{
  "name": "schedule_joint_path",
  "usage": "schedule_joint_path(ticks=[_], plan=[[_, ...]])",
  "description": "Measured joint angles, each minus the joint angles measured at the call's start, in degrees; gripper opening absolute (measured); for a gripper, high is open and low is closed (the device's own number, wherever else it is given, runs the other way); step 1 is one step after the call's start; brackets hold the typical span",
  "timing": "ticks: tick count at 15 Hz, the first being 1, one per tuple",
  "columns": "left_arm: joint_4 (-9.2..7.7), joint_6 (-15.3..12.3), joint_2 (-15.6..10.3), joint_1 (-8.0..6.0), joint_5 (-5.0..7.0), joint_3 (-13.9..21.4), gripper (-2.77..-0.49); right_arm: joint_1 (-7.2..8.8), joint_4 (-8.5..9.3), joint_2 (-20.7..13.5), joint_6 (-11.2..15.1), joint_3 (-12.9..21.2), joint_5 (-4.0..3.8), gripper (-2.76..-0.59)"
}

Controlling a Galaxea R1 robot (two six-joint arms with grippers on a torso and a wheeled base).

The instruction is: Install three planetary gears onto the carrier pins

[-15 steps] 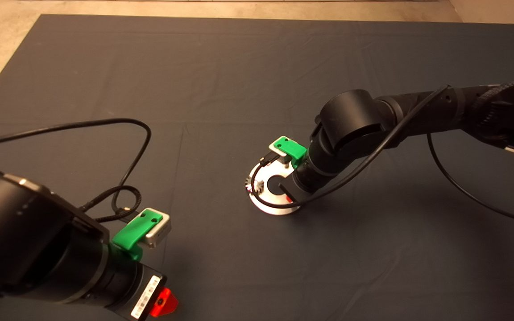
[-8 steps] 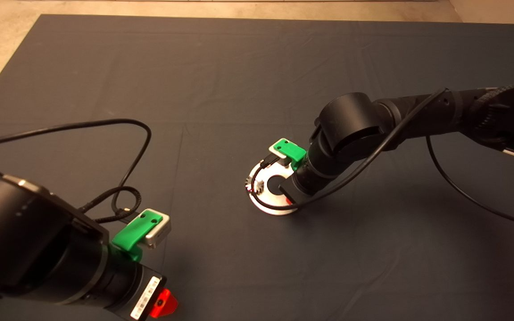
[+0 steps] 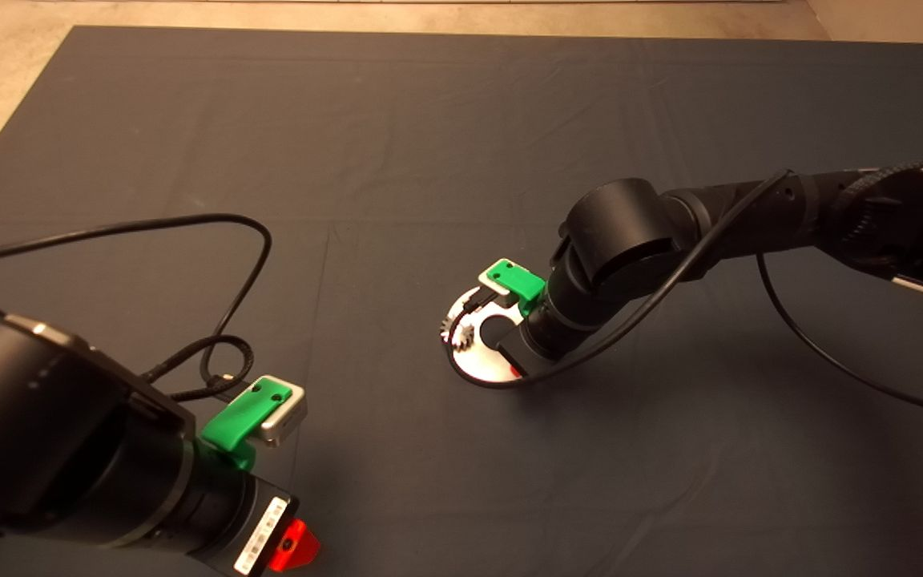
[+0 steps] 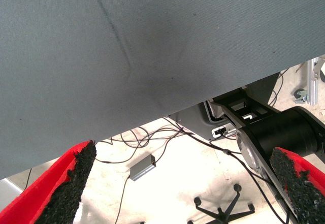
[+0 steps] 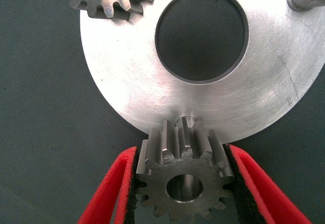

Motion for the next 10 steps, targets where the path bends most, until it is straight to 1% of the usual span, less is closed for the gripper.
schedule_joint_path(ticks=[10], plan=[[0.00,-0.02,0.01,0.00,0.00,0.02,-0.77,0.00,0.00,0.00,0.00,0.00,0.00,-2.29]])
